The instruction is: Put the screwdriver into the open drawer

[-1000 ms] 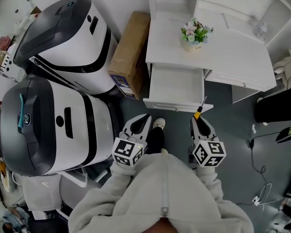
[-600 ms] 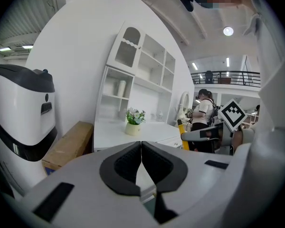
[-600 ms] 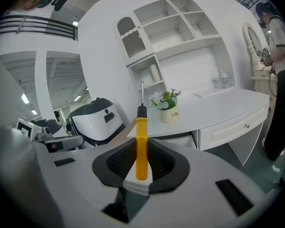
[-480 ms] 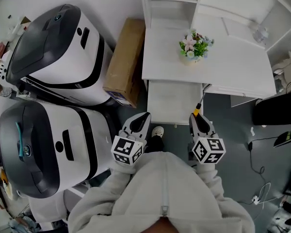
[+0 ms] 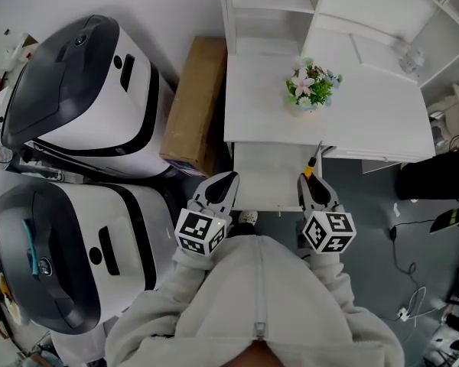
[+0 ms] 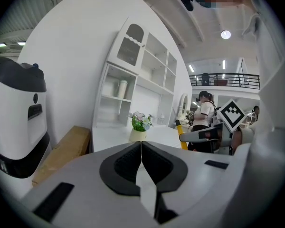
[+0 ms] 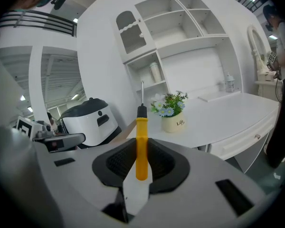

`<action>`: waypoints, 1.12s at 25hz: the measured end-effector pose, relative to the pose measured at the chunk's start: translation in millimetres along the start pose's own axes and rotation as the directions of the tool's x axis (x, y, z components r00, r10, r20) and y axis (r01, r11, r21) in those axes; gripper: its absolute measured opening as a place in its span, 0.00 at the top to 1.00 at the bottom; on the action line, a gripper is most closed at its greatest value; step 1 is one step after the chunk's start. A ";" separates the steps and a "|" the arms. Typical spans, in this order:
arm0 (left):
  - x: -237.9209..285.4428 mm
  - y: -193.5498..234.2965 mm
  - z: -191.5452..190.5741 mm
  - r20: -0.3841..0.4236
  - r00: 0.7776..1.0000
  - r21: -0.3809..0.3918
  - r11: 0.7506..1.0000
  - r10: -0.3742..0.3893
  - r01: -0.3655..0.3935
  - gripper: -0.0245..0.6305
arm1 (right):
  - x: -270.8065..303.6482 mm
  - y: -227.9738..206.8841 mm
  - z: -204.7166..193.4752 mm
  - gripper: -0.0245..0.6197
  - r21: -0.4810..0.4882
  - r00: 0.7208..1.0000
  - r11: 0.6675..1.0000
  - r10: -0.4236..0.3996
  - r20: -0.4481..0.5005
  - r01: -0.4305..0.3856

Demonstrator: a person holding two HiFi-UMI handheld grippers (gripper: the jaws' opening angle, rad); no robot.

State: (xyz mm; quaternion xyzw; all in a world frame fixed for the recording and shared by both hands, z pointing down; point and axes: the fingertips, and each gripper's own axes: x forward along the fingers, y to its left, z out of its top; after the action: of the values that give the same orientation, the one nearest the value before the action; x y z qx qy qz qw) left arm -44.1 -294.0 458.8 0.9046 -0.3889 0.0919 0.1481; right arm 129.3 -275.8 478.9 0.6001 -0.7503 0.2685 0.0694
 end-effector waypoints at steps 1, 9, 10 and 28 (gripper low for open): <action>2.3 2.7 0.4 0.000 1.000 0.001 1.000 -0.005 0.005 0.94 | 3.6 -0.1 0.0 0.82 0.000 1.000 1.000 -0.002 -0.001 0.002; 17.5 7.9 -5.3 -0.008 0.998 -0.012 0.998 -0.056 0.056 0.94 | 15.9 -4.3 -9.1 0.82 0.005 0.999 1.000 -0.028 -0.033 0.029; 18.5 6.6 -7.0 -0.009 0.998 -0.016 0.998 -0.062 0.061 0.94 | 15.9 -6.1 -12.3 0.82 0.005 0.999 1.000 -0.029 -0.045 0.030; 47.7 -22.1 -19.0 -0.038 0.997 -0.105 0.993 -0.068 0.063 0.94 | 33.5 -62.1 -90.7 0.82 -0.087 0.882 0.996 -0.013 -0.471 -0.032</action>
State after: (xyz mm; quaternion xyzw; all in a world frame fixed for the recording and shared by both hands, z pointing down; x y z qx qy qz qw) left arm 3.6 -305.5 485.7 0.9060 -0.3601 0.0854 0.2056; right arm 158.7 -269.0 589.8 0.5095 -0.7255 0.3715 0.2757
